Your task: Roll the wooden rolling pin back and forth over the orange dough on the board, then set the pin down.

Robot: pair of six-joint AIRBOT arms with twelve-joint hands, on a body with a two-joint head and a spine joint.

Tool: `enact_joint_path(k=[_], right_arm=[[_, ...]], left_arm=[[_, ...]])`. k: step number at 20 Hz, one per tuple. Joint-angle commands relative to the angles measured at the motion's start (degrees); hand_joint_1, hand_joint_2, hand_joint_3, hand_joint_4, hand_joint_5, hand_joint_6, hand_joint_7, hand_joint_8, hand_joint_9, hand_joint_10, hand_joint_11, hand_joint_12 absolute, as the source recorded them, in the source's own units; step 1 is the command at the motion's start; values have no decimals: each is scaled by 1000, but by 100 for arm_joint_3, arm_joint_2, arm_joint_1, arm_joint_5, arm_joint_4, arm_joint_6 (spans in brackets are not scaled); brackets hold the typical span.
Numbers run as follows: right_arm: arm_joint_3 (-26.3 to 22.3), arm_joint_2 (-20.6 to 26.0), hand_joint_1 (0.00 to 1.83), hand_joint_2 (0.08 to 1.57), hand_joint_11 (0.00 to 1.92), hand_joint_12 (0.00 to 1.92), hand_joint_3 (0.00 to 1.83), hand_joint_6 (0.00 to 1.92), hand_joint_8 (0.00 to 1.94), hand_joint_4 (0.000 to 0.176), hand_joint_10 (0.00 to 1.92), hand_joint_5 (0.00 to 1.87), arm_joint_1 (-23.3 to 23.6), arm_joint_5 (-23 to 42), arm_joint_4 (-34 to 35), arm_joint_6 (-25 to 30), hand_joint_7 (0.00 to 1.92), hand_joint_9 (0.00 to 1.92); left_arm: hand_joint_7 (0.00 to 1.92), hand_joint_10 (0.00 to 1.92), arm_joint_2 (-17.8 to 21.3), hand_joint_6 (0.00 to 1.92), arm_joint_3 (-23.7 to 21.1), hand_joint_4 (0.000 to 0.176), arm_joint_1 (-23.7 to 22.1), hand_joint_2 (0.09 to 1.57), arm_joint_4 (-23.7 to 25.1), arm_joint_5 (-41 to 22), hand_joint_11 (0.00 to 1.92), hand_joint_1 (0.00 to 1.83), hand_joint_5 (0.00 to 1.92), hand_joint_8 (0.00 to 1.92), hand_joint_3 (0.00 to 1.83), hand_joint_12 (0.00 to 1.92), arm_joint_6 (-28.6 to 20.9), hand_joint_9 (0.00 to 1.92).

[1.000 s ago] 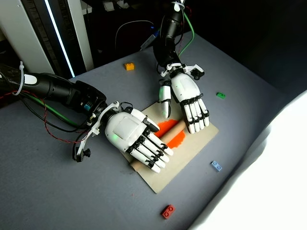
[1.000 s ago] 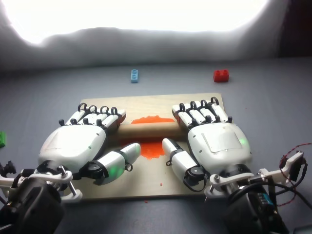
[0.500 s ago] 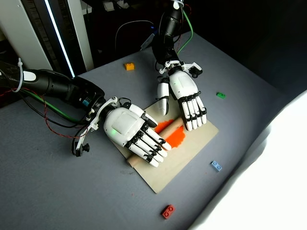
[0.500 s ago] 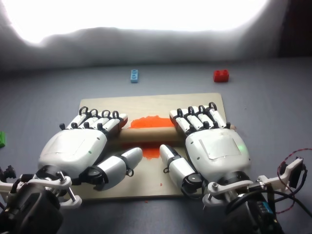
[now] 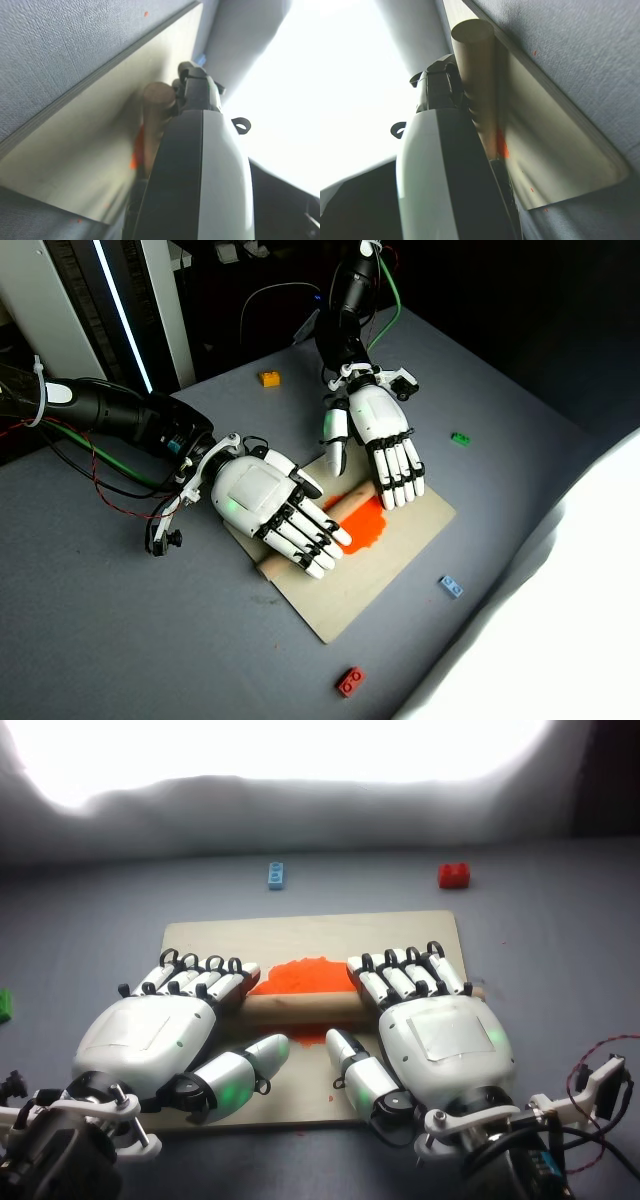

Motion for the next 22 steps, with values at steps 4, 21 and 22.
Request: enact_joint_path(k=[4, 21, 22], right_arm=[[-78, 3, 0, 1452, 0, 618, 0, 5, 5, 0, 9, 304, -68, 332, -256, -58, 330, 278], [-455, 107, 0, 1444, 0, 631, 0, 2, 1, 0, 1, 296, -79, 568, -340, -211, 318, 277], [-469, 117, 0, 1443, 0, 625, 0, 3, 1, 0, 1, 300, -83, 579, -340, -220, 318, 276]], left_arm=[[247, 13, 114, 9, -71, 0, 35, 1410, 239, -628, 0, 0, 221, 8, 1, 271, -4, 175], [245, 5, 302, 3, -350, 0, 178, 1407, 268, -745, 0, 0, 226, 4, 0, 313, -18, 178], [247, 6, 321, 4, -369, 0, 184, 1413, 272, -745, 0, 0, 232, 3, 0, 331, -18, 184]])
